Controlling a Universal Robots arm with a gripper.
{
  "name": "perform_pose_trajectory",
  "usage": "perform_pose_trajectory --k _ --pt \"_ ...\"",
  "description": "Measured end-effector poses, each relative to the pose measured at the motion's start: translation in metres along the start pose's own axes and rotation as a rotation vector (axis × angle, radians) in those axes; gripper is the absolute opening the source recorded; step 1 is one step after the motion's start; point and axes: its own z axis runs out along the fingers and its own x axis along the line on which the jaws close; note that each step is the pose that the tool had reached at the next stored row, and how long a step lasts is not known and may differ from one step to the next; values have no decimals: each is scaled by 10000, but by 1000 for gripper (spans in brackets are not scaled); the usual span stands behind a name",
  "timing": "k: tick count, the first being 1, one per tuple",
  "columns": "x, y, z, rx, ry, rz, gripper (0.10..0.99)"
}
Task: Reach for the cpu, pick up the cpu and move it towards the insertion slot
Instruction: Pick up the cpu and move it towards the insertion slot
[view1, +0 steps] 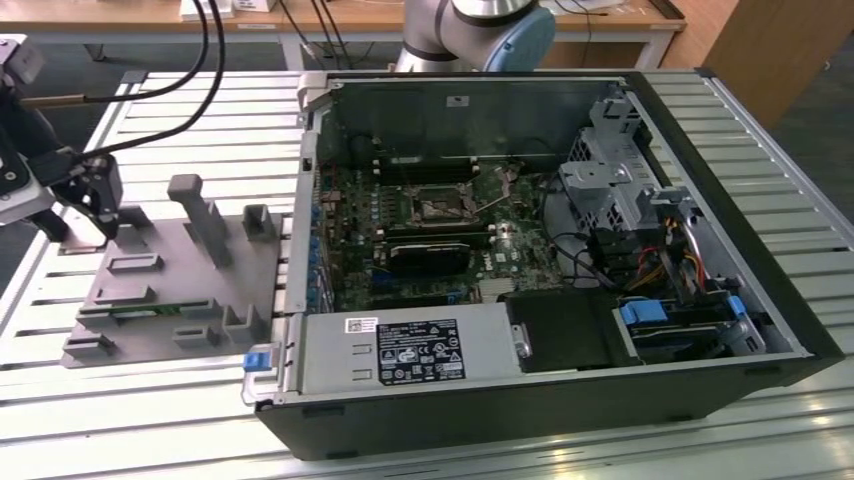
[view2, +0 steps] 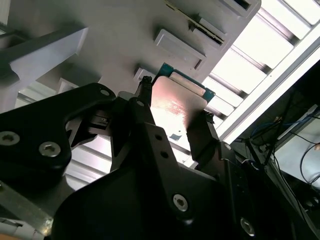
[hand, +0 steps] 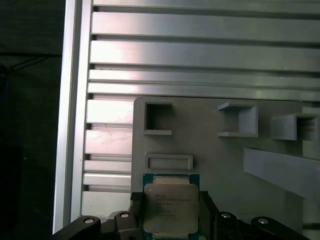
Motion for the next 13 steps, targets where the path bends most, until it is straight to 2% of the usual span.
perform_pose_trajectory --k 13 --pt "0 5 -82 0 0 0 533"
